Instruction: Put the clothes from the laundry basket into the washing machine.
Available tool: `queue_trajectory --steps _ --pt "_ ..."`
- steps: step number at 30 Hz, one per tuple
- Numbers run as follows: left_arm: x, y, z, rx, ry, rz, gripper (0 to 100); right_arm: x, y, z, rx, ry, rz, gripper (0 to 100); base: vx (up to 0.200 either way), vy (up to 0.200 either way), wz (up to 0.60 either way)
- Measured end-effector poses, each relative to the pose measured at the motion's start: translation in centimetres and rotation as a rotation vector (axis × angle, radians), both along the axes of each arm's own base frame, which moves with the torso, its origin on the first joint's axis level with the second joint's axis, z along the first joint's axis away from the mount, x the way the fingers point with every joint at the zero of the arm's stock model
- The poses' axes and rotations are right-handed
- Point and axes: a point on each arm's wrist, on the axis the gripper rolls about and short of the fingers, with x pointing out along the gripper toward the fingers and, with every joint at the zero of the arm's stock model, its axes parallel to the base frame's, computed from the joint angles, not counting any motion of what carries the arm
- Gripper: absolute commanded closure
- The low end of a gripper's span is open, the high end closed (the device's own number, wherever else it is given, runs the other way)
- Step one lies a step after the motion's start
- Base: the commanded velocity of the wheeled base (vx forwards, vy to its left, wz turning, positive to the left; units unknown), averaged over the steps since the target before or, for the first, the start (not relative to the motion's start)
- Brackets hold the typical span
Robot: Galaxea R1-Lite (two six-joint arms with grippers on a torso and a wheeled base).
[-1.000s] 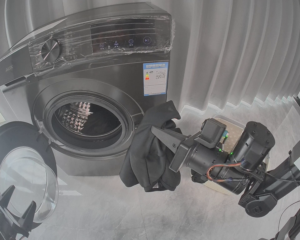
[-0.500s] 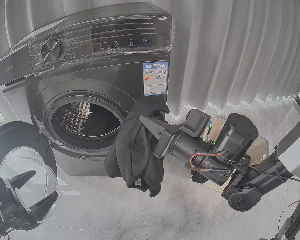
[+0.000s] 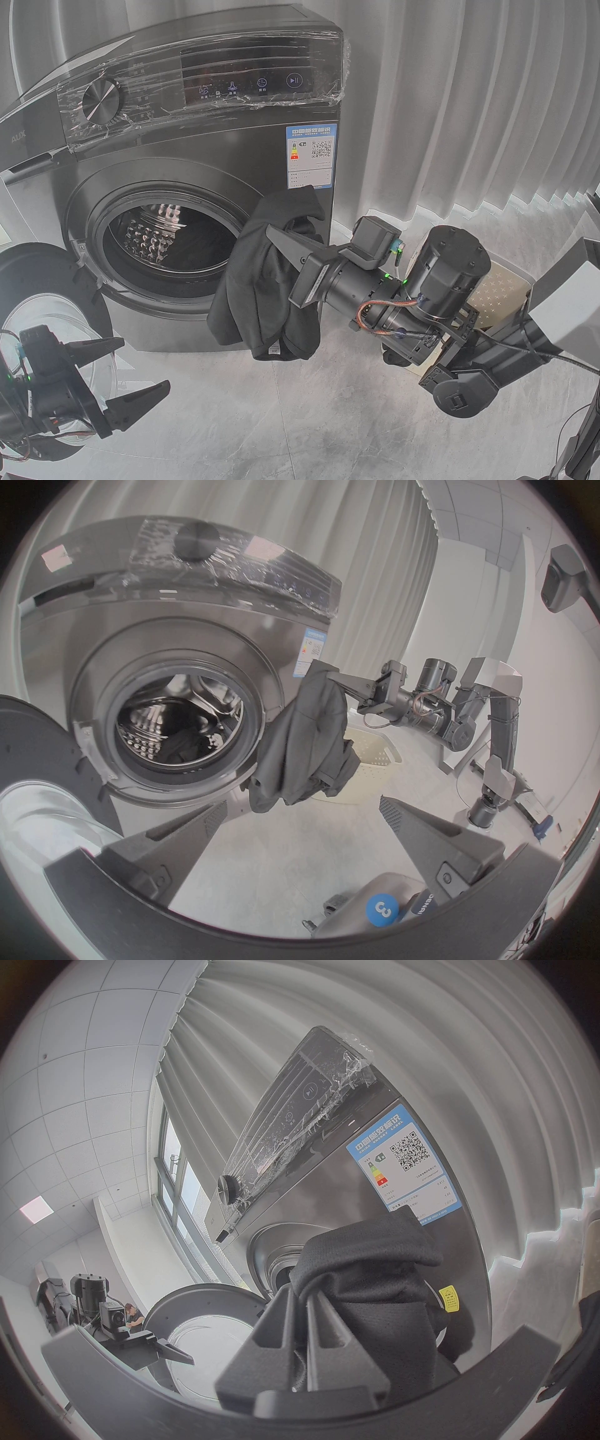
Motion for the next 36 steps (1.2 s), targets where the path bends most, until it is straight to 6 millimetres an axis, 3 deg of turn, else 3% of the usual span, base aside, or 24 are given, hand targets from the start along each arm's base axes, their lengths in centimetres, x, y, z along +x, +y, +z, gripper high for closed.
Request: queue_trajectory --steps 17,36 --pt "3.9 -4.9 -0.3 -0.048 0.186 -0.136 0 0.2 0.2 -0.3 -0.001 0.005 -0.009 100 0.000 0.000 0.00" --pt "7.9 -8.1 -3.5 -0.030 0.217 -0.135 0 0.1 0.3 -0.2 0.005 0.006 -0.022 100 0.000 0.000 0.00"
